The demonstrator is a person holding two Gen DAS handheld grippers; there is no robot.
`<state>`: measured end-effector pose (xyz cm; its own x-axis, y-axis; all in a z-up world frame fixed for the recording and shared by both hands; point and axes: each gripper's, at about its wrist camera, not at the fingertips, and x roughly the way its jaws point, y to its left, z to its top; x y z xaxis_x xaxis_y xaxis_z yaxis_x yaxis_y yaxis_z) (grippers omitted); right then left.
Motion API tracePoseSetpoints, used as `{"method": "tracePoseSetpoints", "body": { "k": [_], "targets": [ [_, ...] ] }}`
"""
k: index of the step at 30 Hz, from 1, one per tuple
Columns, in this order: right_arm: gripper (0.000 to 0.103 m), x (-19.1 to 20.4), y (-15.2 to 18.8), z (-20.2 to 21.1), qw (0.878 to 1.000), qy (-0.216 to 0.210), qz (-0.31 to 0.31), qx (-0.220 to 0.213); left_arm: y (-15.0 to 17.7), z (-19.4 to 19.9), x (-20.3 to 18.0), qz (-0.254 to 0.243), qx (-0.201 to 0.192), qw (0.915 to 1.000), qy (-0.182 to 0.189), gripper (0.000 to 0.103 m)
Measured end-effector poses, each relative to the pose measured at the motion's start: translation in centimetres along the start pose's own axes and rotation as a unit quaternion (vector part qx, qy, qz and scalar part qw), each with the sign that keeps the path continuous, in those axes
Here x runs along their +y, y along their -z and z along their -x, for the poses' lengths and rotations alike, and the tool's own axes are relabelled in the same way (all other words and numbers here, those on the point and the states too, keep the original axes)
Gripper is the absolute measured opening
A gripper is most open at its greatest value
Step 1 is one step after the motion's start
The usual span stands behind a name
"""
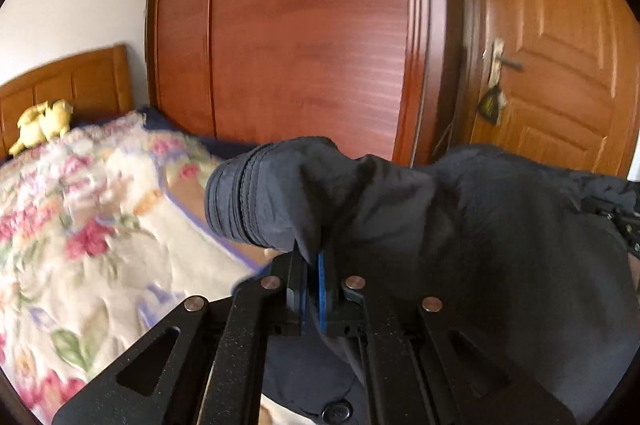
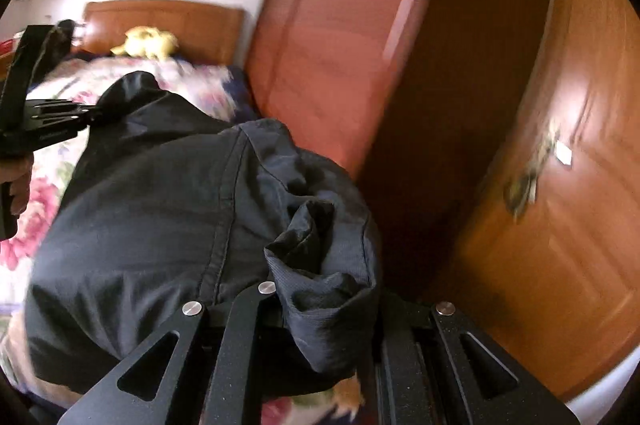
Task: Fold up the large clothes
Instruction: 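Lift the bundle with both grippers and carry it toward the wooden door, then lower the bundle onto the dark clothes stack and open both grippers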
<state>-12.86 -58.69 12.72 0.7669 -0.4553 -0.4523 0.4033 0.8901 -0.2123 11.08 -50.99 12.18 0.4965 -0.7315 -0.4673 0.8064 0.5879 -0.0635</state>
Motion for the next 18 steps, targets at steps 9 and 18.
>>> {"method": "tracePoseSetpoints", "body": {
  "k": [9, 18],
  "targets": [
    [0.047, -1.7, 0.6, 1.8, 0.998, 0.005, -0.054, -0.026, 0.9, 0.5, 1.5, 0.018, 0.031, 0.9993, 0.011, 0.015],
    [0.081, 3.7, -1.6, 7.9, 0.989, -0.047, -0.052, -0.127, 4.3, 8.6, 2.3, -0.011, -0.005, 0.9996, 0.023, 0.072]
  ]
}}
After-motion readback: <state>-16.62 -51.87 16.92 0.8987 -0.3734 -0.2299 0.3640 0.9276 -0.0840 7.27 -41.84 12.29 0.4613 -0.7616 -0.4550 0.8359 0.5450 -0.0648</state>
